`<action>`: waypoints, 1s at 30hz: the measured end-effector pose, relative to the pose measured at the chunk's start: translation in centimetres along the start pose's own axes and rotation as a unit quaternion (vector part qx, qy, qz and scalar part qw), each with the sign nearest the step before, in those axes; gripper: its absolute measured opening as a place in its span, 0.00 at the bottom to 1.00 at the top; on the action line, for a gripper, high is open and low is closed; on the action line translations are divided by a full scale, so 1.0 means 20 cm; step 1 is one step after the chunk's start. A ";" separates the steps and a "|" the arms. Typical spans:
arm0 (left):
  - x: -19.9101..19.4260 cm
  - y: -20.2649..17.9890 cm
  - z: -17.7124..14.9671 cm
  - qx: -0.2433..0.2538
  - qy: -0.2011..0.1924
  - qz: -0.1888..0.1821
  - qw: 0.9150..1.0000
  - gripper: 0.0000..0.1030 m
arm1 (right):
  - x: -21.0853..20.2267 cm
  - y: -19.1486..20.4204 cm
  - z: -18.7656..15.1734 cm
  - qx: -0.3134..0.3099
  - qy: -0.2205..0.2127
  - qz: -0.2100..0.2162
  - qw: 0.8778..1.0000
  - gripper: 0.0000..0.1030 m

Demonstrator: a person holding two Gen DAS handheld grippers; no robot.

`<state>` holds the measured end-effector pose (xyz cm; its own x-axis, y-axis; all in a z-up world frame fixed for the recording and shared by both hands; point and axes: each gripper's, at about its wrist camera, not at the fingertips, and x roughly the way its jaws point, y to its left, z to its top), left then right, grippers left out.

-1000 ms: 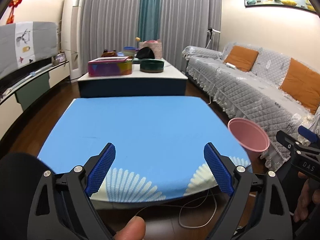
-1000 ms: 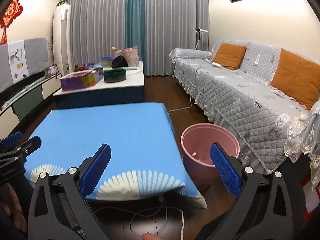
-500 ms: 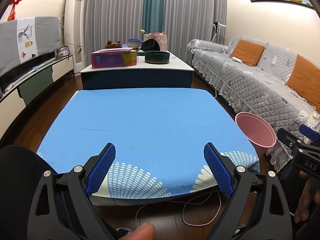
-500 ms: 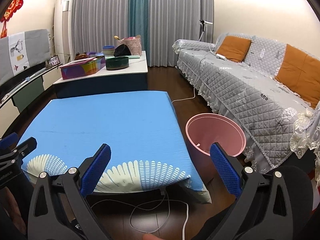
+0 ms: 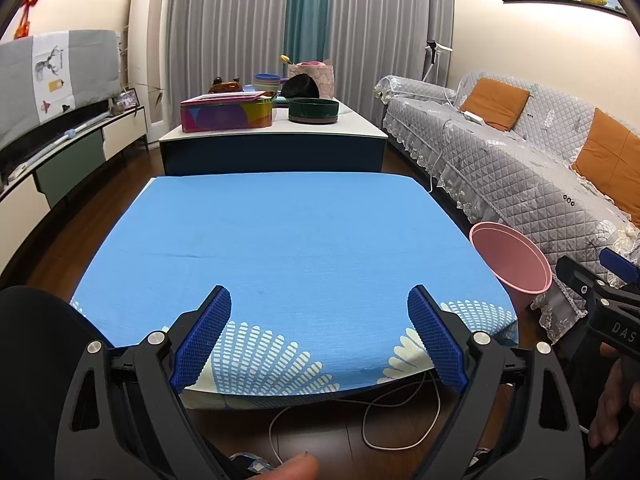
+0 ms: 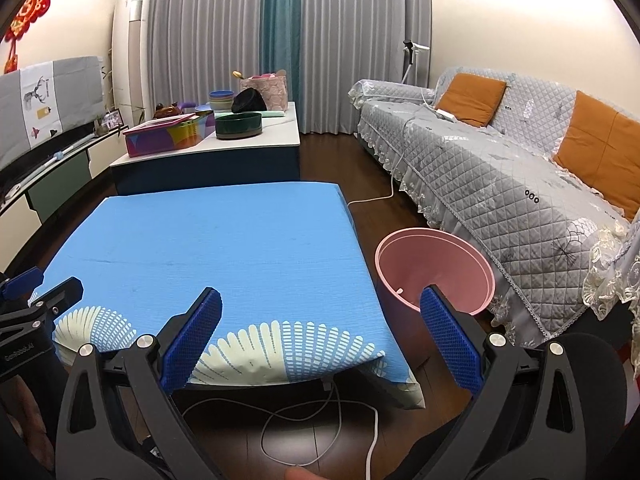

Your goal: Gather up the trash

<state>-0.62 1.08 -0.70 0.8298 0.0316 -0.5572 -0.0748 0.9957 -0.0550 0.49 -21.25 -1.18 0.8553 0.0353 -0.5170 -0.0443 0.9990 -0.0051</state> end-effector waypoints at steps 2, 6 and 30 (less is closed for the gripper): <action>0.00 0.00 0.00 0.000 0.000 0.000 1.000 0.85 | 0.00 0.00 0.00 0.000 0.000 0.000 1.000 0.95; 0.00 0.00 0.00 0.000 0.000 0.000 1.000 0.85 | 0.00 0.00 0.00 0.000 0.000 0.000 1.000 0.95; 0.01 -0.03 -0.02 -0.001 0.005 -0.003 1.000 0.85 | 0.00 -0.02 -0.01 0.002 0.001 -0.001 1.000 0.95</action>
<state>-0.60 0.45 -1.03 0.8248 0.0257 -0.5648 -0.0718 0.9956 -0.0596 0.48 -21.68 -1.32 0.8540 0.0329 -0.5192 -0.0403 0.9992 -0.0031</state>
